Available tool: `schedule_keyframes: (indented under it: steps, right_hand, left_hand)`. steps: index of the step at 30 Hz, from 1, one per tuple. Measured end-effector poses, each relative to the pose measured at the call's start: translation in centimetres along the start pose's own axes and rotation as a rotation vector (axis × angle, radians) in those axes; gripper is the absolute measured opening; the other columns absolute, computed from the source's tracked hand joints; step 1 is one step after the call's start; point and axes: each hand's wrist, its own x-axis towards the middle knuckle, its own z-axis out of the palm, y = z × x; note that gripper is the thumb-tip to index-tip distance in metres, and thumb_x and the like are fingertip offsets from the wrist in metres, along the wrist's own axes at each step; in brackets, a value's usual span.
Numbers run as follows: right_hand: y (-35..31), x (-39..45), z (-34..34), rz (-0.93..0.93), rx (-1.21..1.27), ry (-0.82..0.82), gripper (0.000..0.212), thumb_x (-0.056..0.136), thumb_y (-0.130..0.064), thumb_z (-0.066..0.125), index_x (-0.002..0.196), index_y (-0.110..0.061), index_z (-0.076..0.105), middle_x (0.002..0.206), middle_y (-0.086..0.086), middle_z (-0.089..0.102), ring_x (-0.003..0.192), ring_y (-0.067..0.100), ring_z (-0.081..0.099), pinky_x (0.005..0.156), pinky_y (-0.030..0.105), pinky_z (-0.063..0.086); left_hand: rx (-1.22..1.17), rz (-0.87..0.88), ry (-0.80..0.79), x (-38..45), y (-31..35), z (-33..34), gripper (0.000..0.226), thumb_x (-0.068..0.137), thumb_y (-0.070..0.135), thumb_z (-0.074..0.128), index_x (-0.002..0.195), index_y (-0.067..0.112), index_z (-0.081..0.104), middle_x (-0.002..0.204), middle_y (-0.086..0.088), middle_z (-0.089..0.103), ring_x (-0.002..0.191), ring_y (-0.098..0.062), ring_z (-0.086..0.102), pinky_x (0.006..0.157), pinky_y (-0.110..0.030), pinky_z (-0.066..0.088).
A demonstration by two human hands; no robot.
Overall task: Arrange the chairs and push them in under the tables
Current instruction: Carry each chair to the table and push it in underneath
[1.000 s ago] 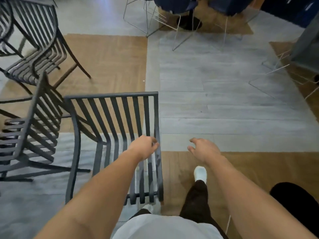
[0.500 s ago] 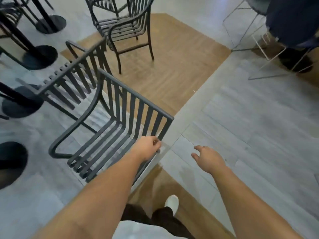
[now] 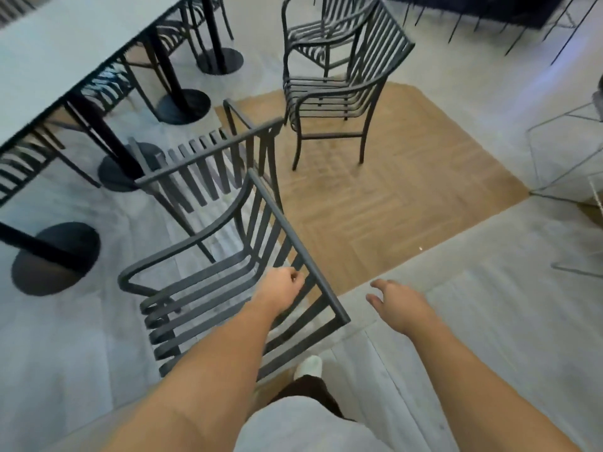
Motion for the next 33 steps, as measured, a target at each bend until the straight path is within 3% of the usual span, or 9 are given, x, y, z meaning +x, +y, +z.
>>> schedule_keyframes:
  steps: [4,9,12,15,20,26,33]
  right_hand:
    - [-0.2,5.6,-4.6,-0.104,-0.018,-0.001,0.046,0.104,-0.044,0.044,0.145,-0.024,0.049,0.135,0.009,0.061,0.122,0.032,0.056,0.094,0.041,0.049]
    - [-1.1,12.7,-9.2,-0.249,-0.141,-0.038,0.046,0.104,-0.046,0.043,0.144,-0.025,0.051,0.134,0.008,0.063,0.120,0.032,0.057,0.090,0.037,0.047]
    - [-2.3,17.6,-11.3,-0.375,-0.234,-0.070,0.047,0.104,-0.047,0.041,0.144,-0.024,0.051,0.129,0.008,0.066,0.119,0.031,0.058,0.087,0.036,0.045]
    - [-3.4,22.1,-13.0,-0.513,-0.295,-0.110,0.049,0.104,-0.050,0.042,0.144,-0.025,0.052,0.128,0.008,0.067,0.120,0.031,0.058,0.089,0.037,0.047]
    - [-4.4,26.9,-15.4,-0.737,-0.387,-0.188,0.050,0.104,-0.051,0.041,0.143,-0.023,0.055,0.129,0.006,0.067,0.120,0.029,0.059,0.091,0.036,0.048]
    - [-5.9,29.4,-16.9,-0.864,-0.503,-0.231,0.051,0.103,-0.054,0.041,0.140,-0.023,0.057,0.131,0.005,0.067,0.122,0.029,0.058,0.098,0.037,0.047]
    - [-9.6,30.2,-17.0,-0.884,-0.436,-0.242,0.046,0.102,-0.052,0.046,0.131,-0.022,0.065,0.124,0.005,0.069,0.115,0.025,0.063,0.098,0.038,0.050]
  left_hand:
    - [-0.053,-0.039,0.053,3.2,2.5,-1.7,0.040,0.105,0.047,0.046,0.088,0.018,0.068,0.081,-0.002,0.068,0.078,-0.021,0.066,0.076,-0.040,0.057]
    - [-0.181,-0.115,0.123,5.8,4.1,-1.8,0.039,0.105,0.049,0.047,0.102,0.019,0.073,0.087,0.001,0.072,0.080,-0.017,0.068,0.080,-0.042,0.059]
    - [-0.311,-0.217,0.251,7.1,5.2,-1.0,0.040,0.105,0.050,0.046,0.103,0.020,0.072,0.082,0.004,0.070,0.074,-0.012,0.067,0.068,-0.034,0.056]
    - [-0.442,-0.320,0.395,8.3,7.2,-0.3,0.036,0.106,0.048,0.047,0.112,0.023,0.072,0.082,0.013,0.067,0.074,-0.003,0.062,0.059,-0.021,0.044]
    - [-0.685,-0.520,0.582,9.3,11.7,1.9,0.033,0.105,0.044,0.052,0.103,0.021,0.074,0.074,0.012,0.066,0.071,-0.007,0.063,0.060,-0.025,0.045]
    - [-0.777,-0.630,0.569,9.5,14.4,4.3,0.033,0.104,0.047,0.051,0.097,0.023,0.073,0.073,0.005,0.068,0.069,-0.014,0.064,0.062,-0.032,0.048]
    - [-0.913,-0.697,0.455,8.7,13.6,5.6,0.031,0.103,0.048,0.052,0.115,0.026,0.071,0.088,0.006,0.070,0.077,-0.013,0.067,0.060,-0.026,0.050]
